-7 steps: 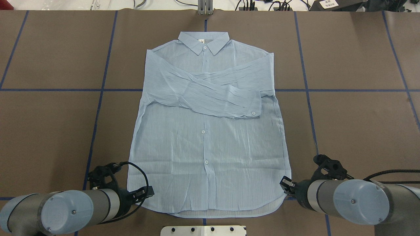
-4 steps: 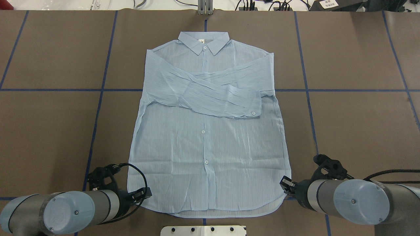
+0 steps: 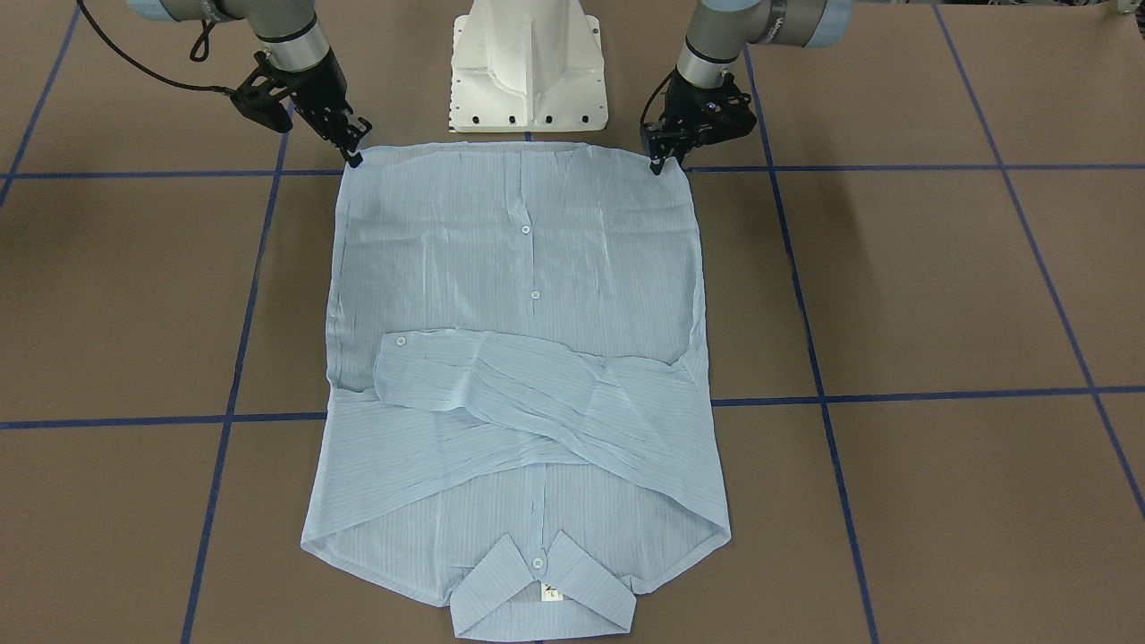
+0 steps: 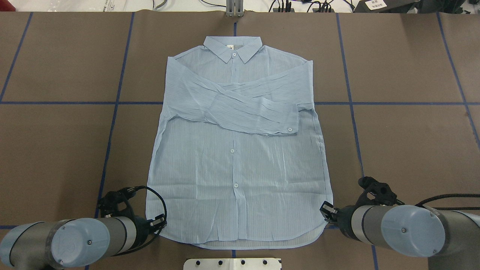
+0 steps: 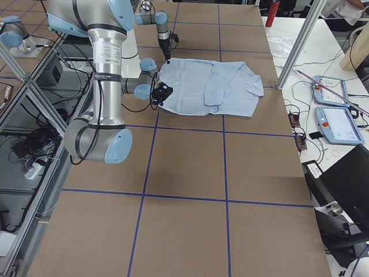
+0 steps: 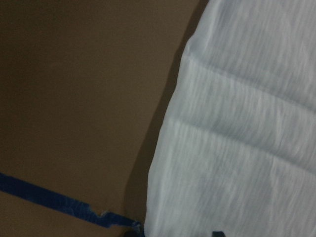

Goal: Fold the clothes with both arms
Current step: 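Grasp both hem corners with the left and right grippers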

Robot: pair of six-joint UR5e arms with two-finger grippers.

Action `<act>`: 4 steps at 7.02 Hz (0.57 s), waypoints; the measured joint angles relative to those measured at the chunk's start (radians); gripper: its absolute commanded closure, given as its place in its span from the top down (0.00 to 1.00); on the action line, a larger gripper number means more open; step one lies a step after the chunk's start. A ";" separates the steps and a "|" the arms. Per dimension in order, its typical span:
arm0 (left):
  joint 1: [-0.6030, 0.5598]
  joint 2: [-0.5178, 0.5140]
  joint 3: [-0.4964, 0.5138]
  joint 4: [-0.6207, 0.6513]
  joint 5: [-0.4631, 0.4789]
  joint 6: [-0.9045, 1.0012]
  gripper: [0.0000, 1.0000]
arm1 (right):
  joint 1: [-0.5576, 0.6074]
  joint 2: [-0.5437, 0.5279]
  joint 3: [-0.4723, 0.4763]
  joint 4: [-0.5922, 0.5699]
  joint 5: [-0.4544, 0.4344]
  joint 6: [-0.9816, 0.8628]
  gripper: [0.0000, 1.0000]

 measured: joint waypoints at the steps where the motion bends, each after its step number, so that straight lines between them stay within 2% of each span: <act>1: -0.004 -0.001 -0.004 0.006 -0.001 -0.003 0.00 | 0.000 0.001 0.000 0.000 0.000 0.000 0.00; 4: -0.008 -0.002 -0.042 0.010 -0.002 -0.012 0.00 | 0.004 0.000 0.007 0.000 0.000 0.000 0.00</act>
